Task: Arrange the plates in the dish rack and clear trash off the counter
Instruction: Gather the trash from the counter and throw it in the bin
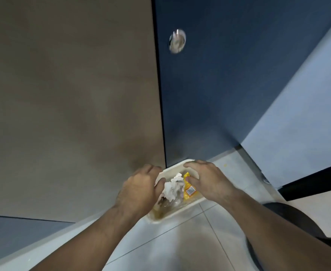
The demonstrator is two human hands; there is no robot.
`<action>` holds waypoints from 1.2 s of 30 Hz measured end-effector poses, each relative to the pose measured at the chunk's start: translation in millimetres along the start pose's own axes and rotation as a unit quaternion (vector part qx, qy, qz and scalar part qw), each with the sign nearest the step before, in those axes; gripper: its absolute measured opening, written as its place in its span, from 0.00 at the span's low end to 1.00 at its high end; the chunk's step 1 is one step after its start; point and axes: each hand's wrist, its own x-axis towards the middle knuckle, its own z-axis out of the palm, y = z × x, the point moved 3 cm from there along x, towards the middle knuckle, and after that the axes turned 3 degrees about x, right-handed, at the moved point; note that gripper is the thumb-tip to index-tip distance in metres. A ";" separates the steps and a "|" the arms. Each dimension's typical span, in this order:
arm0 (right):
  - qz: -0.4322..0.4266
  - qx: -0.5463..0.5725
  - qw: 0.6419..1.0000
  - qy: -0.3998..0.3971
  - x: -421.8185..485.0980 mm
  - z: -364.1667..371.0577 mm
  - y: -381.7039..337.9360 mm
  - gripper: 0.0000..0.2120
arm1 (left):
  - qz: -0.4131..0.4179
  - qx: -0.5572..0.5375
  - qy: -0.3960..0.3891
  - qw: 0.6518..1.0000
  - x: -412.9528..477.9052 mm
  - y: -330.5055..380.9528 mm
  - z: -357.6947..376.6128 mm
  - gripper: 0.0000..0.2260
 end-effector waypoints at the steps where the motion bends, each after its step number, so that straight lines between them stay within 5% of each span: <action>1: 0.004 0.010 1.000 0.010 -10.4 -18.2 -8.8 0.17 | 0.008 -0.005 0.018 1.000 -2.7 8.2 -19.5 0.13; 11: -0.057 0.055 0.992 0.094 -125.2 -237.2 -158.6 0.13 | 0.109 -0.046 0.136 0.984 -42.9 114.5 -283.7 0.12; 21: -0.138 0.055 0.978 0.149 -188.7 -426.1 -281.3 0.10 | 0.094 -0.048 0.198 0.974 -66.4 180.9 -483.0 0.15; 36: -0.110 -0.024 0.989 0.100 -139.5 -438.0 -337.7 0.17 | 0.017 -0.047 0.213 0.976 -46.0 131.0 -540.8 0.14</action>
